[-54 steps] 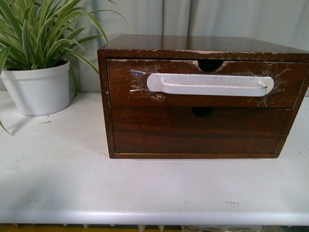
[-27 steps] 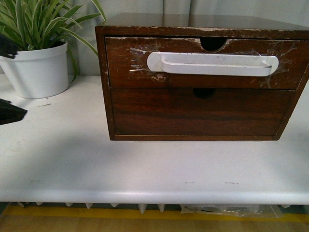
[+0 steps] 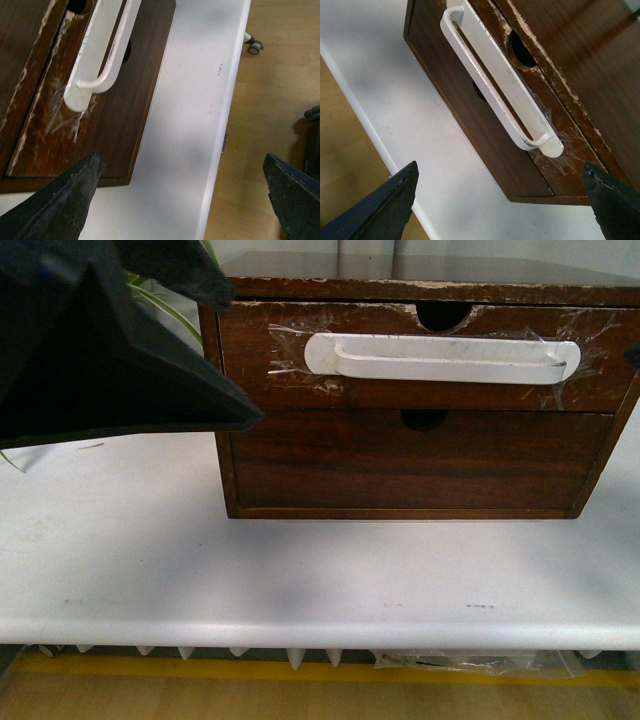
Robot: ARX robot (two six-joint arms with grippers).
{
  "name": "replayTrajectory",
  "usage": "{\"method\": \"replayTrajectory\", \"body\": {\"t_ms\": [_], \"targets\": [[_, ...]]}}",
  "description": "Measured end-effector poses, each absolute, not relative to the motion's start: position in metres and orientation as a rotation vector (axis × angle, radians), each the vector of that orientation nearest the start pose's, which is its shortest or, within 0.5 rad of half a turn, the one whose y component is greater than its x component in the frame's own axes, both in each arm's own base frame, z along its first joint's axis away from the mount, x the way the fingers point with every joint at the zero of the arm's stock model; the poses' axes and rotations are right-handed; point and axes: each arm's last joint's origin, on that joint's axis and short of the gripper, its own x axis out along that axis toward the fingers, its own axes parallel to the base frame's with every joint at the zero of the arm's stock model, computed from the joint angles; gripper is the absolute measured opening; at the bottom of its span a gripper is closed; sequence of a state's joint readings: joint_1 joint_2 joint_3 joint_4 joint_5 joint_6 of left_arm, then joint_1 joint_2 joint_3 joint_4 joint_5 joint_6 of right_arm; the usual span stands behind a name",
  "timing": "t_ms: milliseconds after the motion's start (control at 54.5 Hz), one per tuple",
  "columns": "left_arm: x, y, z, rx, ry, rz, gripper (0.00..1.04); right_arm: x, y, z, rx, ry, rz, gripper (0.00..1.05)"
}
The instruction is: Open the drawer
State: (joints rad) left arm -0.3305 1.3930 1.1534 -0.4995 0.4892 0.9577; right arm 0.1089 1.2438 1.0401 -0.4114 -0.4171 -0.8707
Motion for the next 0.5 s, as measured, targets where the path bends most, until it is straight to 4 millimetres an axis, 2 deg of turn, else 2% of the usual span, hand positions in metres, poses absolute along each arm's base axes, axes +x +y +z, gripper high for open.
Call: {"method": "replayTrajectory", "body": {"t_ms": [257, 495], "targets": [[0.295, -0.142, 0.297, 0.832, 0.322, -1.124, 0.99, 0.284, 0.049, 0.296, -0.738, 0.390, 0.752, 0.96], [0.311, -0.157, 0.296, 0.848, 0.347, -1.149, 0.99, 0.297, 0.056, 0.290, -0.740, 0.406, 0.772, 0.96]]}}
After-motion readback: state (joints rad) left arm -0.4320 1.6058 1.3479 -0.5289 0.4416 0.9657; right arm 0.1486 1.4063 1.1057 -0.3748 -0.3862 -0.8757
